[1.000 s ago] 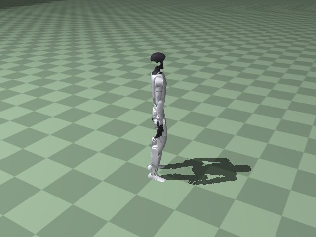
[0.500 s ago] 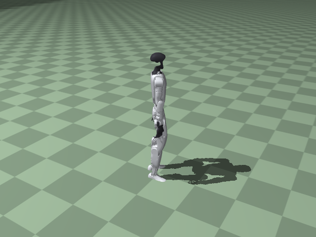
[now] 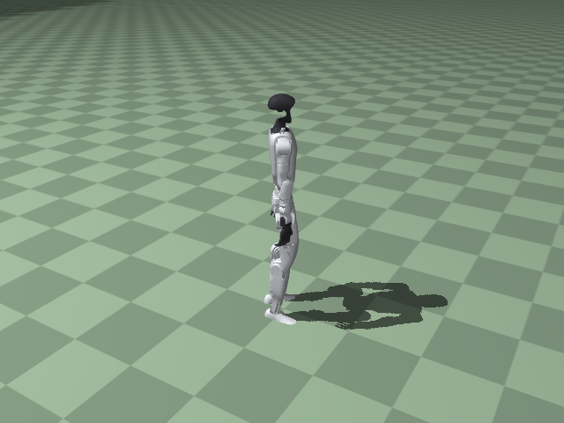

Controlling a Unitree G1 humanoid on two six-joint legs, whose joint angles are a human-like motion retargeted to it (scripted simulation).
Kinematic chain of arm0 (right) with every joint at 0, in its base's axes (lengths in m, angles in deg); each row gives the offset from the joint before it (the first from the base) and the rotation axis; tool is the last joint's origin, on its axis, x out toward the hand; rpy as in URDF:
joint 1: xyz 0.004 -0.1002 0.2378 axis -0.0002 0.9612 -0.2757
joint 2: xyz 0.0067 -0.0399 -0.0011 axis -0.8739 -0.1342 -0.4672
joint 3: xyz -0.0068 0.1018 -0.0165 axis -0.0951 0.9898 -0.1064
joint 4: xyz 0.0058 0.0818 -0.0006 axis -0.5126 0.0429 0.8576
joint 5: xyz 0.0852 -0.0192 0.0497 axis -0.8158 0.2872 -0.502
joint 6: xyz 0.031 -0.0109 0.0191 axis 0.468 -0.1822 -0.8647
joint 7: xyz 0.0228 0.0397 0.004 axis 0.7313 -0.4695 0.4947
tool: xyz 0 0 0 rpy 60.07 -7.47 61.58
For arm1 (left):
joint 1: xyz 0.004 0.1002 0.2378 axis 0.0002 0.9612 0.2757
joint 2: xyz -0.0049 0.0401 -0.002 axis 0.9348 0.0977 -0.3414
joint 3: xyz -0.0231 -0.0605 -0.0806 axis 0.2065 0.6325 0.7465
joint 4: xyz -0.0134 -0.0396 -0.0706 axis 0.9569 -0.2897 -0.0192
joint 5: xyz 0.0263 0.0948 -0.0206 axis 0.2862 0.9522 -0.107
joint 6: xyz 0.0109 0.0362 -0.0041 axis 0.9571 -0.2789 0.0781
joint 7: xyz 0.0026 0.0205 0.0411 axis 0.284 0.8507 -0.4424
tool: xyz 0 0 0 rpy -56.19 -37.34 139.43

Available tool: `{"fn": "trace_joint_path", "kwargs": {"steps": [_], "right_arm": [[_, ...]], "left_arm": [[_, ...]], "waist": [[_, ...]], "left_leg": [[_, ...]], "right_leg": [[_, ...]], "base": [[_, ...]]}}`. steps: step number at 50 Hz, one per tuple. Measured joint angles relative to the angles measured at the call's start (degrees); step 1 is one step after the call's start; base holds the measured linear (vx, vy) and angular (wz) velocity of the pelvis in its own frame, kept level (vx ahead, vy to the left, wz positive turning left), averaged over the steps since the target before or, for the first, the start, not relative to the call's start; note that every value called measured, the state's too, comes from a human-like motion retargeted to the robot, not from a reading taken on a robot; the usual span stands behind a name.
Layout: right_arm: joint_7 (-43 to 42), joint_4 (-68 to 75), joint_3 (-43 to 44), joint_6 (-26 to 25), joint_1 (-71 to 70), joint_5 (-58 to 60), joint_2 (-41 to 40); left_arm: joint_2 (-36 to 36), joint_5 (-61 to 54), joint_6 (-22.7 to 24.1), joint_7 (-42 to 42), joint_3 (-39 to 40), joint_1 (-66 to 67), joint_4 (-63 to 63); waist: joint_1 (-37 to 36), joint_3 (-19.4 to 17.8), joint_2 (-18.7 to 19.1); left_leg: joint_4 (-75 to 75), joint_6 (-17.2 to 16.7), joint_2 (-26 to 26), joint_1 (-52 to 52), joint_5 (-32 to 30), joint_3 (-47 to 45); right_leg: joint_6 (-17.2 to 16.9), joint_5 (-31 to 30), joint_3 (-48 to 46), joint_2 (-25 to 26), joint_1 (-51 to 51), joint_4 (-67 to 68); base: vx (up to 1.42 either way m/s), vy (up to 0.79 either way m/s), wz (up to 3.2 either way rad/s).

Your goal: Upper body actions

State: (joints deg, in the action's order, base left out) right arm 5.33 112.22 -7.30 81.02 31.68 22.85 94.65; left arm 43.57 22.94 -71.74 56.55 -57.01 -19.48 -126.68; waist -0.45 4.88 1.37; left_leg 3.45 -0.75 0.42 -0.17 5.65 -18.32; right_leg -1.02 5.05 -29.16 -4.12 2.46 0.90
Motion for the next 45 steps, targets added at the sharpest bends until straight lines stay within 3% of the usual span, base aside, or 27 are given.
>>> {"fn": "trace_joint_path", "kwargs": {"steps": [45], "right_arm": [[0.0,0.0,-0.2,0.1,-0.1,0.6,0.0]], "left_arm": [[0.1,-0.1,-0.1,0.0,0.1,-0.1,-0.1]], "waist": [[0.2,0.0,-0.1]], "left_leg": [[-0.1,0.0,0.1,-0.2,0.1,-0.3]], "right_leg": [[0.0,0.1,0.2,0.2,-0.1,0.0]], "base": [[0.0,0.0,0.0]]}}
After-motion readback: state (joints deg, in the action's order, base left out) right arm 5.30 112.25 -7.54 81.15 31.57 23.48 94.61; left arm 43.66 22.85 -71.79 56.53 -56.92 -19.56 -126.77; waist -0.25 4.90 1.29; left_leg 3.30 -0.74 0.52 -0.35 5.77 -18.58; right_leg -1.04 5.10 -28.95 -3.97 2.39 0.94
